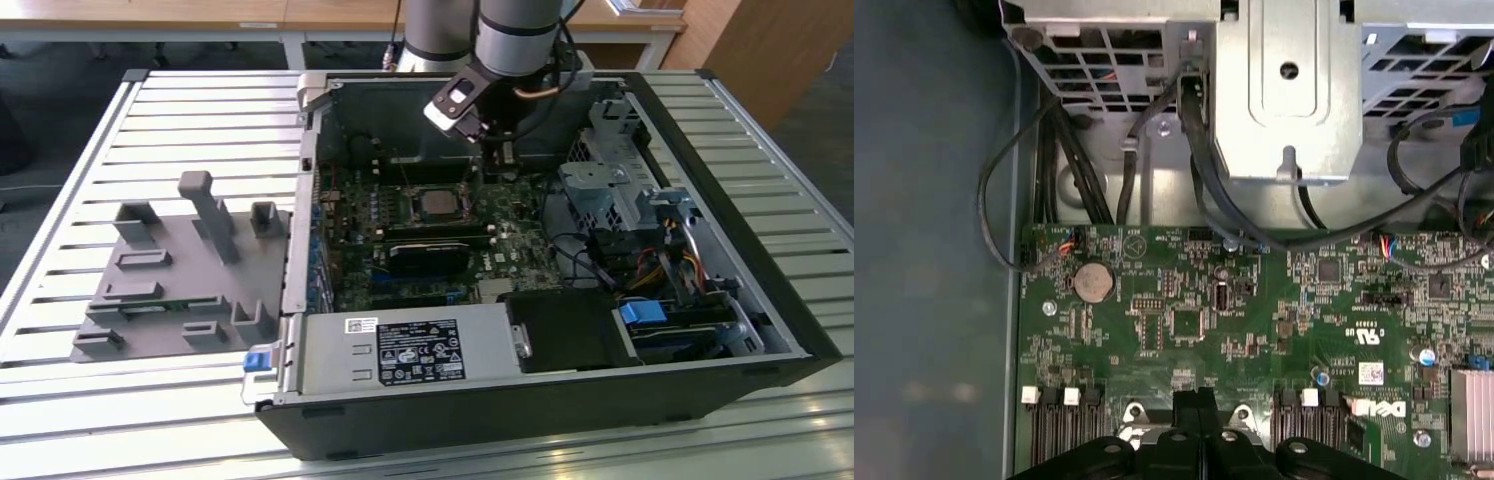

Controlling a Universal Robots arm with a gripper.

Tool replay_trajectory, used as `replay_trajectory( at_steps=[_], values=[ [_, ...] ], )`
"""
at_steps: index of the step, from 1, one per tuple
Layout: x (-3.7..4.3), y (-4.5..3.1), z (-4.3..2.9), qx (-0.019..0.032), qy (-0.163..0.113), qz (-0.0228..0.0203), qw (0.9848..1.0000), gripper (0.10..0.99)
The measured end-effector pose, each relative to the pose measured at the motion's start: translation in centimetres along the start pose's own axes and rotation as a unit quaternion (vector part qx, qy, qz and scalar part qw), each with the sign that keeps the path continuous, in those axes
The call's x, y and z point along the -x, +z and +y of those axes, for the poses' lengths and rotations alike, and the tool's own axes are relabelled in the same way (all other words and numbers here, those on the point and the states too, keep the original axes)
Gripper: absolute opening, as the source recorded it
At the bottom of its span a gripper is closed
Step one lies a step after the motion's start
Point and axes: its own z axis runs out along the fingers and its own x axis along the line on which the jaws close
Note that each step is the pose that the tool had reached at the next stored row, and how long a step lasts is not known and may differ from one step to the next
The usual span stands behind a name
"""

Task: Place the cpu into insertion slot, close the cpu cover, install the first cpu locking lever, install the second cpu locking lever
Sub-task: 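Close the cpu cover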

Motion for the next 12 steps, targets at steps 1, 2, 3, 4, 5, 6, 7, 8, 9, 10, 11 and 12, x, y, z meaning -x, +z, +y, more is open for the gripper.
replay_trajectory(
  at_steps=[1,2,3,4,5,6,7,8,9,10,11,12],
  values=[
    [0.00,0.01,-0.12,0.0000,0.000,0.0001,1.0000,0.106],
    [0.00,0.01,-0.25,0.0000,0.000,0.0000,1.0000,0.106],
    [-0.01,0.02,-0.38,0.0000,0.000,0.0000,1.0000,0.106],
    [-0.01,0.03,-0.51,0.0000,0.000,0.0000,1.0000,0.106],
    [-0.02,0.05,-0.62,0.0000,0.000,0.0000,1.0000,0.106],
    [-0.02,0.07,-0.71,0.0000,0.000,0.0000,1.0000,0.106],
    [-0.04,0.09,-0.78,0.0000,0.000,0.0000,1.0000,0.106],
    [-0.06,0.11,-0.86,0.0000,0.000,0.0000,1.0000,0.106],
    [-0.07,0.13,-0.93,0.0000,0.000,0.0000,1.0000,0.106],
    [-0.09,0.15,-1.01,0.0000,0.000,0.0000,1.0000,0.106],
    [-0.11,0.17,-1.09,0.0000,0.000,0.0000,1.0000,0.106],
    [-0.12,0.19,-1.16,0.0000,0.000,0.0000,1.0000,0.106]
  ],
)
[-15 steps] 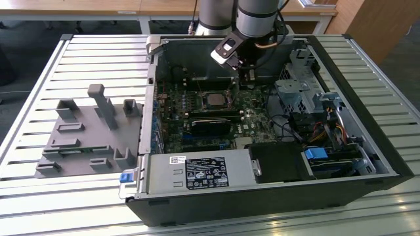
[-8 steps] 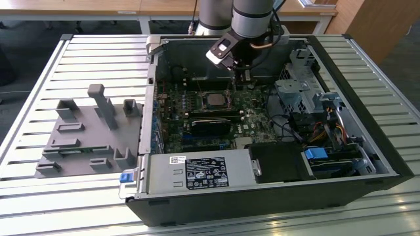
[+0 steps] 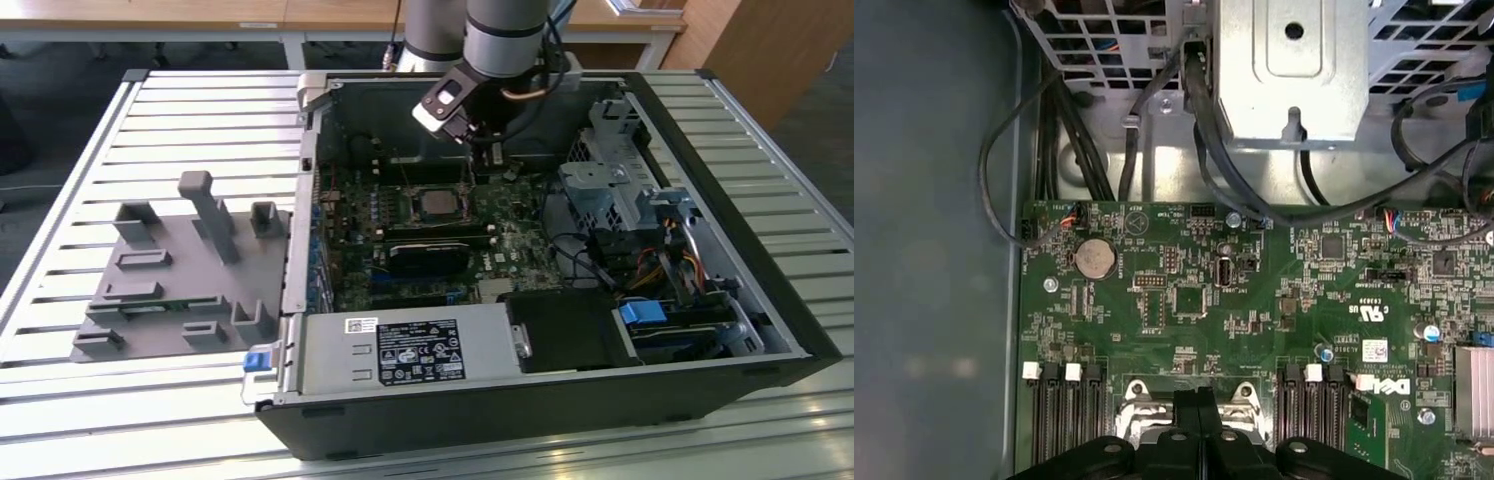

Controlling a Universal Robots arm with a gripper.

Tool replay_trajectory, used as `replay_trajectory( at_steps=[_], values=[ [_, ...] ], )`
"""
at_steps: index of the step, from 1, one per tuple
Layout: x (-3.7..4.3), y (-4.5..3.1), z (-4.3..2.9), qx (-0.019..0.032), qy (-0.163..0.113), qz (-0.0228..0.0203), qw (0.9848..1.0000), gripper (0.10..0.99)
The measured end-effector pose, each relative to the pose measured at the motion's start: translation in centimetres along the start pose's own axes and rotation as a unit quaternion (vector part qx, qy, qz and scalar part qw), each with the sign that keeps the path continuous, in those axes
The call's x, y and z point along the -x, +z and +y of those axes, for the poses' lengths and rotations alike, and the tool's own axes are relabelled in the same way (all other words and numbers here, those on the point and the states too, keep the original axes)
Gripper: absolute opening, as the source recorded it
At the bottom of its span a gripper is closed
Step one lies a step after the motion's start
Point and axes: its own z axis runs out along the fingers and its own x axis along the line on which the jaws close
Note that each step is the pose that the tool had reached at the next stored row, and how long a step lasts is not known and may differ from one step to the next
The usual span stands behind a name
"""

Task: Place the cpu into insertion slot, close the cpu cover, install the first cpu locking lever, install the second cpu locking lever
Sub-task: 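Close the cpu cover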

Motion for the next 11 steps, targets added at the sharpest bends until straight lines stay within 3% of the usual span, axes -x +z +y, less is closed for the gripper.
replay_trajectory(
  at_steps=[11],
  values=[
    [-0.12,0.40,-1.34,0.0000,0.000,0.0000,1.0000,0.106]
  ],
)
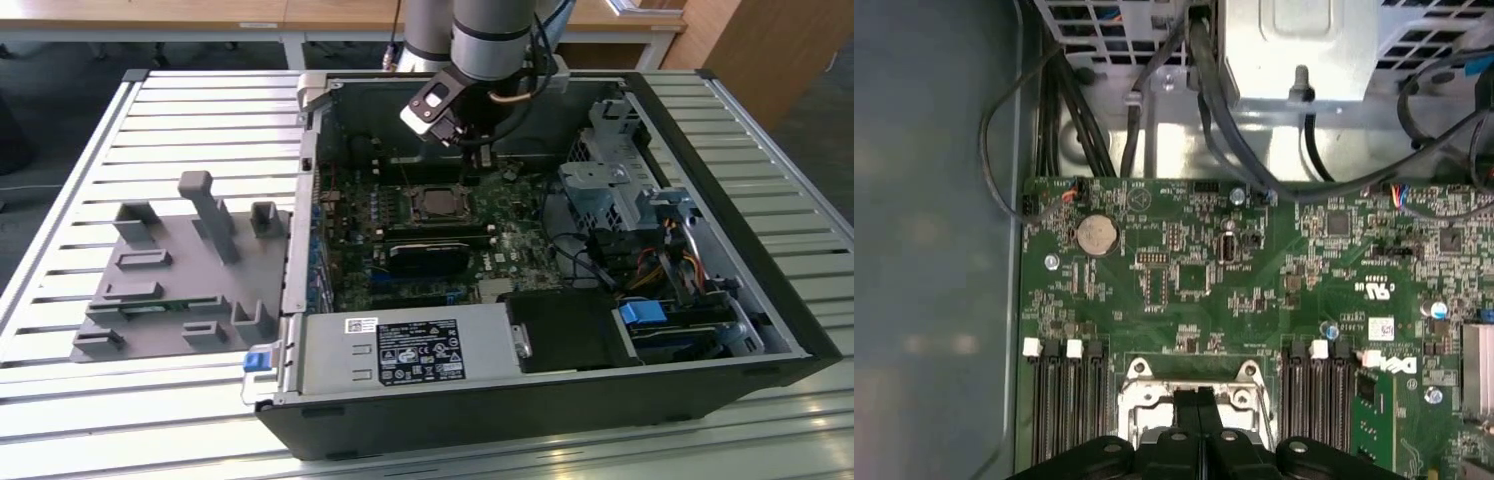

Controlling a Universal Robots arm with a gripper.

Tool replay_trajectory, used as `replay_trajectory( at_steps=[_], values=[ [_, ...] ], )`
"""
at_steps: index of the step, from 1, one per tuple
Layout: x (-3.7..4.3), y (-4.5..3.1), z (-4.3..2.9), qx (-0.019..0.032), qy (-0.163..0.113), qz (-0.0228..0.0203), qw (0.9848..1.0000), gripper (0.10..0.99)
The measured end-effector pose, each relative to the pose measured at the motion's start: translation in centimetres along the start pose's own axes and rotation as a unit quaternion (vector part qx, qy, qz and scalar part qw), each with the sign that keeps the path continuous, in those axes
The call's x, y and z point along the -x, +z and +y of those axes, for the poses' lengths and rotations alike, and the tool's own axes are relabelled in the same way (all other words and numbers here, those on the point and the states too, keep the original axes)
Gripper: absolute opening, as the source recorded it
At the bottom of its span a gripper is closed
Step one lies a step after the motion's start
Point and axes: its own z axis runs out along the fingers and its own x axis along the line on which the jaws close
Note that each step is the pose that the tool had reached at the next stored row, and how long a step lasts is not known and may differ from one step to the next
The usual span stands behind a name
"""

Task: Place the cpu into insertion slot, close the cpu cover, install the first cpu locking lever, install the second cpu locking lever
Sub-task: 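Close the cpu cover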

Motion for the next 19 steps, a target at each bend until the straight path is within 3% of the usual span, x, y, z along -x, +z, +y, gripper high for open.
replay_trajectory(
  at_steps=[7,19],
  values=[
    [-0.03,0.20,-0.80,0.0000,0.000,-0.0001,1.0000,0.106],
    [-0.04,0.13,-2.75,0.0000,0.000,0.0000,1.0000,0.106]
  ],
)
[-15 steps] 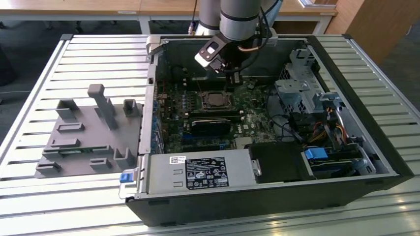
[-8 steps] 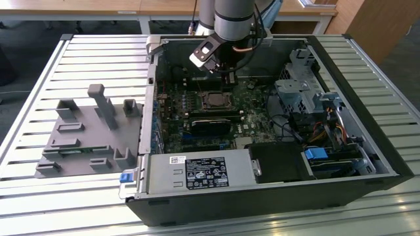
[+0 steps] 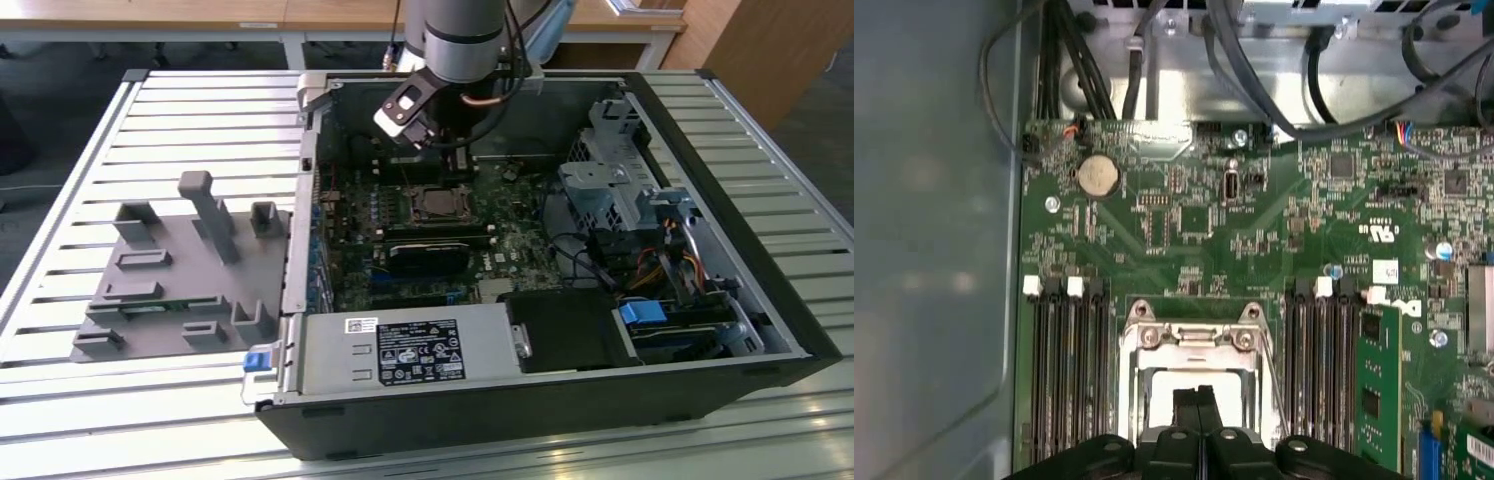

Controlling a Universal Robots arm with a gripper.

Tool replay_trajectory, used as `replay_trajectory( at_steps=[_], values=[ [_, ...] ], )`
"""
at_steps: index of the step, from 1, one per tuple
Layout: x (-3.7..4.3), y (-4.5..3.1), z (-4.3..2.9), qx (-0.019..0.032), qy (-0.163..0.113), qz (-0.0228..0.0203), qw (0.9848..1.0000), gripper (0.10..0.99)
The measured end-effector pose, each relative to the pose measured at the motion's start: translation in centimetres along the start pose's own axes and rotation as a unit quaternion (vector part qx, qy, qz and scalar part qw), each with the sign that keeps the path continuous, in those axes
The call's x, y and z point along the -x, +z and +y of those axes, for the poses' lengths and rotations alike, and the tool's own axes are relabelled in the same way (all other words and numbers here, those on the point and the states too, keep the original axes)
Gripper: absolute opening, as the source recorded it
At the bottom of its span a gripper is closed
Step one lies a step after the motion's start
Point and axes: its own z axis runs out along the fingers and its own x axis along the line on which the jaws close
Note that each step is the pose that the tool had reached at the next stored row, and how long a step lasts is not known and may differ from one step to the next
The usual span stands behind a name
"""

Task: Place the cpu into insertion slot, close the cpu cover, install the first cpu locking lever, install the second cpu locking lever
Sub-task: 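Close the cpu cover, then install the first cpu locking lever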

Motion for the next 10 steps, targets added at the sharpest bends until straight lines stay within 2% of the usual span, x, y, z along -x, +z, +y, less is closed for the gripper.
replay_trajectory(
  at_steps=[7,10],
  values=[
    [0.00,-0.04,-0.89,0.0000,0.000,-0.0001,1.0000,0.106],
    [0.00,-0.04,-1.02,0.0000,0.000,0.0000,1.0000,0.106]
  ],
)
